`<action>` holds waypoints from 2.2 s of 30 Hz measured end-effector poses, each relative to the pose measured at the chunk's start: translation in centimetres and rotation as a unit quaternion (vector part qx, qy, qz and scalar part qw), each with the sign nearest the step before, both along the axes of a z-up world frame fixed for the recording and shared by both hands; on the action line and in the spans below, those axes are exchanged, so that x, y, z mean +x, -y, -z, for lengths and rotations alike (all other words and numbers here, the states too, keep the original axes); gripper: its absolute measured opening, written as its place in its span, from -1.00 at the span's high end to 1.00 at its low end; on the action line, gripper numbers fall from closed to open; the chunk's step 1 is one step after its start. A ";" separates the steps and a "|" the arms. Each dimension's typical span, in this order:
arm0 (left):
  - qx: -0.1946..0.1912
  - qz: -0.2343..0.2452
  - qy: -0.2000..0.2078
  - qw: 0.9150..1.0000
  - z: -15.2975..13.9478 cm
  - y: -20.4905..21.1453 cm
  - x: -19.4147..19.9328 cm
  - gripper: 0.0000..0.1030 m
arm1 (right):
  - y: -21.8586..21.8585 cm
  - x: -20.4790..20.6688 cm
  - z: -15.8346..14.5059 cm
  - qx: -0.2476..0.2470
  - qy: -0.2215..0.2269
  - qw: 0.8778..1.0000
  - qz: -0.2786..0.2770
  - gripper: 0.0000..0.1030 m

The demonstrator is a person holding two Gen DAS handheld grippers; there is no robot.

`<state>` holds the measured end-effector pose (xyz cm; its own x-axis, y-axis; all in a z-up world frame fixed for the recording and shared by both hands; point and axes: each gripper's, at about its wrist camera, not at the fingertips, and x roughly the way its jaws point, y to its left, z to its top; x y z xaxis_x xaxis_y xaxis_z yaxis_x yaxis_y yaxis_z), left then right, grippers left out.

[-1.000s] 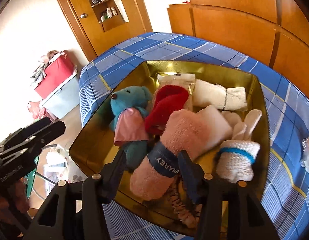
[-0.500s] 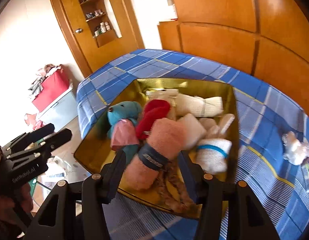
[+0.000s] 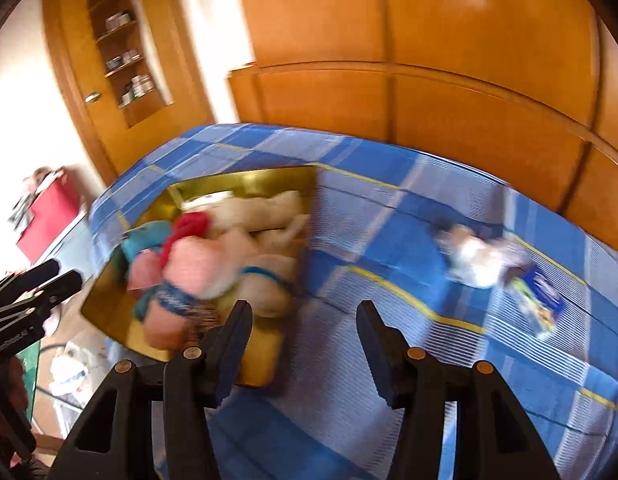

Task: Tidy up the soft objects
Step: 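Reach for the clear plastic bag with left tool while right moves toward the Tempo pack, then grasp the clear plastic bag with left tool while right grasps the blue Tempo pack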

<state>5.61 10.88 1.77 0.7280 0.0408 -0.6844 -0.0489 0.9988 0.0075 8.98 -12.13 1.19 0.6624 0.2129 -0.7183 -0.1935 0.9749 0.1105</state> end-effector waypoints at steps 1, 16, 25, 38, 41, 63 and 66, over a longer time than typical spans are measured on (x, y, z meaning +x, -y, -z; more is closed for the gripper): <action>0.002 0.005 0.001 1.000 -0.1 0.4 0.1 -0.31 | 1.1 -0.1 0.0 -0.001 0.000 1.000 0.012 -0.06; 0.013 0.154 -0.018 0.988 -1.5 12.1 3.9 -0.34 | 21.2 -3.4 2.4 0.032 -0.009 0.960 0.279 -0.06; -0.069 0.213 -0.119 0.967 0.7 20.9 9.1 -0.43 | 24.4 -4.5 2.6 0.098 -0.018 0.941 0.325 -0.07; -0.178 0.150 -0.218 0.948 5.8 28.8 19.9 -0.43 | 23.6 -4.5 1.5 0.134 -0.004 0.945 0.299 -0.07; -0.179 0.132 -0.227 0.948 7.2 30.0 21.6 -0.45 | 23.7 -4.5 1.4 0.143 -0.003 0.944 0.299 -0.07; -0.105 0.301 -0.184 0.930 5.6 29.1 13.4 0.15 | 23.8 -4.4 2.2 0.140 -0.019 0.942 0.304 -0.07; -0.081 0.348 -0.184 0.916 5.8 28.2 9.5 0.15 | 23.3 -4.0 2.7 0.125 -0.031 0.947 0.295 -0.07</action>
<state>15.15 -17.29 -4.03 0.2579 -0.4702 -0.8441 0.5762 0.7761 -0.2563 4.97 -35.45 -1.55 0.6775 -0.0121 -0.7354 0.3905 0.8533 0.3456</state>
